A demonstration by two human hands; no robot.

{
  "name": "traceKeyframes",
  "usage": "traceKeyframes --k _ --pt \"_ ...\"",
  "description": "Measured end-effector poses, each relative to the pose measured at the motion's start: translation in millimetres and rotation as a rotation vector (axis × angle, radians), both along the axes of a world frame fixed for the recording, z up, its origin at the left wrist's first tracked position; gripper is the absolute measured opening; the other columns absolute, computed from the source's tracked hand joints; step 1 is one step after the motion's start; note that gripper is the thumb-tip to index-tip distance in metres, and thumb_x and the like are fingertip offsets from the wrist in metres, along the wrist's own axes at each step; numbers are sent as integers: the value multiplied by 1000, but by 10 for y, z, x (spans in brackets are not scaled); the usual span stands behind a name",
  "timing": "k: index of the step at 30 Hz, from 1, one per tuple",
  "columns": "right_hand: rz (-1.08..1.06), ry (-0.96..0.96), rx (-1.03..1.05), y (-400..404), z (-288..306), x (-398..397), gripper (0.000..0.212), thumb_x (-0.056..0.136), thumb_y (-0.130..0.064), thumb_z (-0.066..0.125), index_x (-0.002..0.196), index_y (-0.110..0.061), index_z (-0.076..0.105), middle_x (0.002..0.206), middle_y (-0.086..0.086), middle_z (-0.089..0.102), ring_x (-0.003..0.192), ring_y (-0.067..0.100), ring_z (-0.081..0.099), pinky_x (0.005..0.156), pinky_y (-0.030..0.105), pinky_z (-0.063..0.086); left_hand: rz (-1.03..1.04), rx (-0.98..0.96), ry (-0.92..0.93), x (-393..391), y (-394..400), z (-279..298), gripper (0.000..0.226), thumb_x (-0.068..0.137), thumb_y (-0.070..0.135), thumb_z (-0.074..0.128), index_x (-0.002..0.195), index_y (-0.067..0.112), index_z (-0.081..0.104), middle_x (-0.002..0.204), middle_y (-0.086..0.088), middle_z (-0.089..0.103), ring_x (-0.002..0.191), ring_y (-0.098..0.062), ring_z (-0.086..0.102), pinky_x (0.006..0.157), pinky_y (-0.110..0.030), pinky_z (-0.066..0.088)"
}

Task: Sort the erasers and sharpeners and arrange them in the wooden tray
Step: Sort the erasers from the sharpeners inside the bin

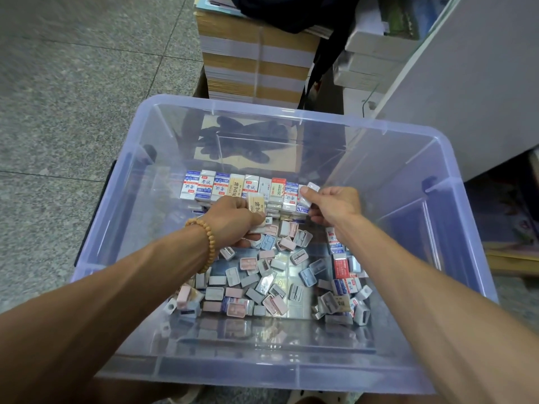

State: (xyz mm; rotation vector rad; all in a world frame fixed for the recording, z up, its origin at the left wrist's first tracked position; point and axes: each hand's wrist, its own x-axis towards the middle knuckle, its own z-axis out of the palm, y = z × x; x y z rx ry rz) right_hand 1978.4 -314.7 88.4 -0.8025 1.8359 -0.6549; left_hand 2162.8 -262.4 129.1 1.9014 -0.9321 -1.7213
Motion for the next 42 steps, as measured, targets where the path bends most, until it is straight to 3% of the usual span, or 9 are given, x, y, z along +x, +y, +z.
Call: traceKeyframes --k 7,13,22,29,33,35,37,40,42 --pt "127 -12 -70 -24 58 27 13 88 -14 76 76 -15 71 79 5 70 62 11 62 58 22 59 -9 6 2 -3 -1 -12 8 95 14 61 101 9 60 97 -7 68 76 -18 69 72 -33 57" --pt "170 188 -163 -65 -65 134 30 81 -35 82 65 -15 67 70 -5 67 72 13 61 81 38 56 -23 -14 1 24 11 -26 6 93 14 63 99 11 62 100 -8 70 81 -19 70 80 -37 59" --pt "185 112 -121 -30 -105 77 11 82 -20 82 73 -19 75 87 -7 74 89 13 68 89 42 58 -26 -2 14 41 32 -64 18 88 12 70 103 5 64 99 -14 72 77 -20 69 63 -27 57" --pt "203 103 -122 -52 -116 61 15 81 -20 82 68 -22 74 88 -7 74 90 14 69 87 42 59 -13 -5 16 44 49 -108 8 87 10 69 95 9 66 97 -14 72 77 -20 69 60 -25 57" --pt "250 97 -97 -41 -68 52 15 86 -21 77 72 -18 73 90 -5 73 91 14 67 89 44 58 -8 4 24 46 56 -122 22 85 9 72 104 3 64 97 -15 72 74 -20 69 57 -24 58" --pt "251 105 -87 -32 -30 17 22 89 -24 73 77 -6 72 83 0 72 81 14 65 89 48 58 0 6 38 52 57 -107 29 82 10 74 108 2 62 94 -14 72 73 -20 70 54 -22 55" --pt "212 128 -101 -26 1 -26 29 90 -29 69 71 -7 67 73 5 66 73 17 60 88 49 57 11 1 59 52 60 -86 32 80 9 76 108 2 61 93 -13 73 74 -20 71 54 -22 54" --pt "122 168 -152 34 133 -50 34 82 -39 66 57 -18 56 65 5 58 68 24 55 74 44 55 15 -15 89 36 69 -54 38 74 6 79 107 0 60 92 -14 74 80 -24 73 57 -23 56" --pt "157 110 -155 96 264 -36 34 79 -42 66 59 -16 60 63 3 60 64 23 57 66 40 52 24 -28 130 17 72 -36 43 69 3 81 106 -2 59 90 -16 73 82 -28 73 67 -30 59"
